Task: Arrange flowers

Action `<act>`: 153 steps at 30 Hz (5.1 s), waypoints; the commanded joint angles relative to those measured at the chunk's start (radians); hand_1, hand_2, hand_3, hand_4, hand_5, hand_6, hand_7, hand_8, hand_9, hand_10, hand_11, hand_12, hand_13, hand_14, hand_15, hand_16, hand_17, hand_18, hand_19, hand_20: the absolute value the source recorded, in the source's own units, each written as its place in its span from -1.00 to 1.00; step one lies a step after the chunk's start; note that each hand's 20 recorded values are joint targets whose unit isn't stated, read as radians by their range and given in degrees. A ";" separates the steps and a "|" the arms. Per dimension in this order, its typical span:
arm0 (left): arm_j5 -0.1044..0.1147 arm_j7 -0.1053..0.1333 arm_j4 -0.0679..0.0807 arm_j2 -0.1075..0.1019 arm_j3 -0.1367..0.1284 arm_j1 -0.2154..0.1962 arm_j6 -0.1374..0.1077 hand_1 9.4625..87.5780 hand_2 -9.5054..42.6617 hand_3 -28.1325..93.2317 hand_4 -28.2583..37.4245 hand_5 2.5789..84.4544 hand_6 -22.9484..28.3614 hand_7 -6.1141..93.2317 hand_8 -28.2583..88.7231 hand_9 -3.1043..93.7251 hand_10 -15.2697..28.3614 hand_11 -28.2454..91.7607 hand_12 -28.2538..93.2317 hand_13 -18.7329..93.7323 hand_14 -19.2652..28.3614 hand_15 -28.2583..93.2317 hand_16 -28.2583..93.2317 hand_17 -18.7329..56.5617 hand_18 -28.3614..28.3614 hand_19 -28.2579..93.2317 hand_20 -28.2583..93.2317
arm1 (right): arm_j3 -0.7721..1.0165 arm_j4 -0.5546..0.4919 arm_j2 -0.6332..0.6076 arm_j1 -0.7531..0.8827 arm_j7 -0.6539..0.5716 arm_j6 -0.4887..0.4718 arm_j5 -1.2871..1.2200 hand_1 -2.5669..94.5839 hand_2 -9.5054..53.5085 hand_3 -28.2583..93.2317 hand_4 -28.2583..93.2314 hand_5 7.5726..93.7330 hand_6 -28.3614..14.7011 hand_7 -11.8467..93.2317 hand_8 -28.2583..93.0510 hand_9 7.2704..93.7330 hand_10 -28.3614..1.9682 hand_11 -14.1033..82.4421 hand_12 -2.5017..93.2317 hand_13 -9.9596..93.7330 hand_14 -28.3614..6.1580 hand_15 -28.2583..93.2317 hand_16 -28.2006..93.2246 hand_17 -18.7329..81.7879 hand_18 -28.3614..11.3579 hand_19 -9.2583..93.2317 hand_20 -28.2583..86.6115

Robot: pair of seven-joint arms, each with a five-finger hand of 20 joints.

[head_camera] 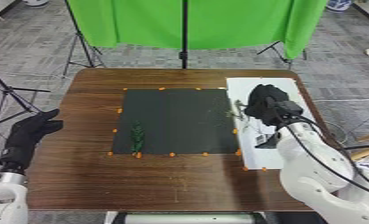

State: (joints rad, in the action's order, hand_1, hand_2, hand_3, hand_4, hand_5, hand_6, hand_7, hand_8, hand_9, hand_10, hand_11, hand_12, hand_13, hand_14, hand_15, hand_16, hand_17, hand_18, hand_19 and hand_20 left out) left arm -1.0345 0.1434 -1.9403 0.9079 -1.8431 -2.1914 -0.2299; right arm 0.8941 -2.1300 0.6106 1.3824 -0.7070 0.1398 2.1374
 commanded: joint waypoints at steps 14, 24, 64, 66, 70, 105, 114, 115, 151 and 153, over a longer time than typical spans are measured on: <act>-0.013 -0.030 -0.014 -0.010 -0.022 -0.032 0.018 -0.61 0.09 0.50 -1.00 0.13 0.20 -0.71 -0.62 0.12 0.43 -0.21 -0.37 0.08 0.62 -0.25 -0.60 -0.17 0.42 -0.35 -0.29 | -0.417 0.298 0.488 -0.363 -0.004 0.043 -0.130 0.29 -1.00 0.35 -0.67 0.67 0.14 -0.13 -0.24 0.97 0.16 0.15 -0.37 1.00 0.65 0.56 -0.16 0.83 -0.06 1.00 0.30; -0.017 -0.035 -0.018 -0.010 -0.021 -0.034 0.021 -0.61 0.08 0.51 -1.00 0.13 0.20 -0.71 -0.62 0.12 0.43 -0.21 -0.37 0.08 0.63 -0.25 -0.60 -0.17 0.42 -0.35 -0.29 | -0.413 0.379 0.540 -0.355 -0.038 0.107 -0.279 0.29 -1.00 0.34 -0.67 0.55 0.09 0.01 -0.25 0.98 0.16 0.15 -0.39 1.00 0.67 0.57 -0.21 0.87 0.06 1.00 0.18; -0.026 -0.037 -0.016 -0.002 -0.026 -0.030 0.045 -0.54 -0.16 0.53 -0.96 0.12 0.21 -0.71 -0.61 0.10 0.43 -0.21 -0.37 0.07 0.62 -0.25 -0.60 -0.18 0.42 -0.36 -0.29 | -0.396 0.405 0.527 -0.313 -0.005 0.088 -0.303 0.07 -1.00 0.34 -0.63 0.50 0.03 -0.08 -0.26 0.97 0.04 0.07 -0.43 1.00 0.58 0.47 -0.23 0.87 0.11 0.93 0.10; -0.026 -0.039 -0.013 -0.004 -0.024 -0.026 0.048 -0.54 -0.16 0.53 -0.95 0.11 0.21 -0.71 -0.61 0.10 0.43 -0.21 -0.37 0.07 0.62 -0.25 -0.60 -0.18 0.42 -0.36 -0.29 | -0.395 0.401 0.521 -0.310 -0.007 0.084 -0.299 0.05 -1.00 0.35 -0.64 0.50 0.03 -0.08 -0.26 0.97 0.04 0.07 -0.44 1.00 0.58 0.47 -0.23 0.86 0.10 0.93 0.10; -0.025 -0.040 -0.013 -0.004 -0.028 -0.030 0.049 -0.54 -0.17 0.52 -0.95 0.11 0.20 -0.71 -0.61 0.10 0.43 -0.21 -0.37 0.07 0.62 -0.25 -0.60 -0.18 0.42 -0.36 -0.29 | -0.391 0.403 0.522 -0.306 -0.011 0.077 -0.305 0.05 -1.00 0.37 -0.65 0.50 0.03 -0.09 -0.26 0.97 0.04 0.06 -0.44 1.00 0.57 0.47 -0.23 0.86 0.09 0.93 0.10; -0.027 -0.053 -0.014 -0.008 -0.028 -0.029 0.061 -0.53 -0.18 0.52 -0.93 0.11 0.21 -0.72 -0.61 0.10 0.43 -0.21 -0.37 0.07 0.62 -0.26 -0.59 -0.19 0.42 -0.36 -0.29 | -0.127 0.272 0.294 -0.338 -0.022 0.043 -0.185 -0.13 -1.00 0.49 -0.69 0.52 0.08 -0.16 -0.45 0.89 0.01 0.04 -0.42 1.00 0.48 0.40 -0.15 0.76 -0.08 1.00 0.12; -0.030 -0.050 -0.017 -0.004 -0.026 -0.027 0.060 -0.53 -0.18 0.52 -0.93 0.11 0.21 -0.71 -0.61 0.10 0.43 -0.21 -0.37 0.07 0.62 -0.26 -0.59 -0.19 0.42 -0.36 -0.29 | -0.175 0.372 0.303 -0.401 -0.124 -0.241 -0.135 -0.24 -1.00 0.45 -0.70 0.55 0.04 -0.35 -0.66 0.89 -0.03 0.02 -0.40 1.00 0.43 0.38 -0.09 0.74 -0.11 1.00 0.15; -0.030 -0.050 -0.016 -0.003 -0.027 -0.028 0.060 -0.53 -0.18 0.52 -0.94 0.11 0.21 -0.71 -0.61 0.10 0.43 -0.21 -0.37 0.07 0.62 -0.26 -0.59 -0.19 0.42 -0.36 -0.29 | -0.180 0.382 0.306 -0.408 -0.135 -0.268 -0.134 -0.24 -1.00 0.45 -0.71 0.56 0.04 -0.36 -0.66 0.90 -0.02 0.03 -0.39 1.00 0.45 0.40 -0.10 0.75 -0.11 1.00 0.16; -0.035 -0.065 -0.019 0.001 -0.030 -0.028 0.078 -0.53 -0.18 0.52 -0.93 0.11 0.21 -0.72 -0.61 0.10 0.43 -0.21 -0.37 0.07 0.62 -0.25 -0.59 -0.19 0.42 -0.36 -0.29 | -0.188 0.485 0.279 -0.368 -0.227 -0.401 -0.103 -0.23 -1.00 0.43 -0.69 0.59 -0.01 -0.43 -0.63 0.93 -0.05 0.04 -0.38 1.00 0.49 0.44 -0.13 0.78 -0.05 1.00 0.20; -0.035 -0.065 -0.017 0.000 -0.029 -0.025 0.078 -0.53 -0.18 0.52 -0.93 0.11 0.21 -0.72 -0.61 0.10 0.43 -0.21 -0.37 0.07 0.62 -0.25 -0.59 -0.19 0.42 -0.36 -0.29 | -0.185 0.484 0.279 -0.363 -0.228 -0.407 -0.096 -0.23 -1.00 0.43 -0.69 0.60 -0.01 -0.43 -0.63 0.93 -0.05 0.04 -0.38 1.00 0.49 0.44 -0.13 0.78 -0.05 1.00 0.20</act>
State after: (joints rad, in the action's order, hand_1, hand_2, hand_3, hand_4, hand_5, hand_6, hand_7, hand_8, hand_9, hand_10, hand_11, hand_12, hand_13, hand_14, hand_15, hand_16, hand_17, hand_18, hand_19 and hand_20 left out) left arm -1.0626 0.0951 -1.9567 0.9013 -1.8710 -2.2113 -0.1685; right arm 0.7003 -1.6406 0.9031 0.9992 -0.9257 -0.2605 2.0106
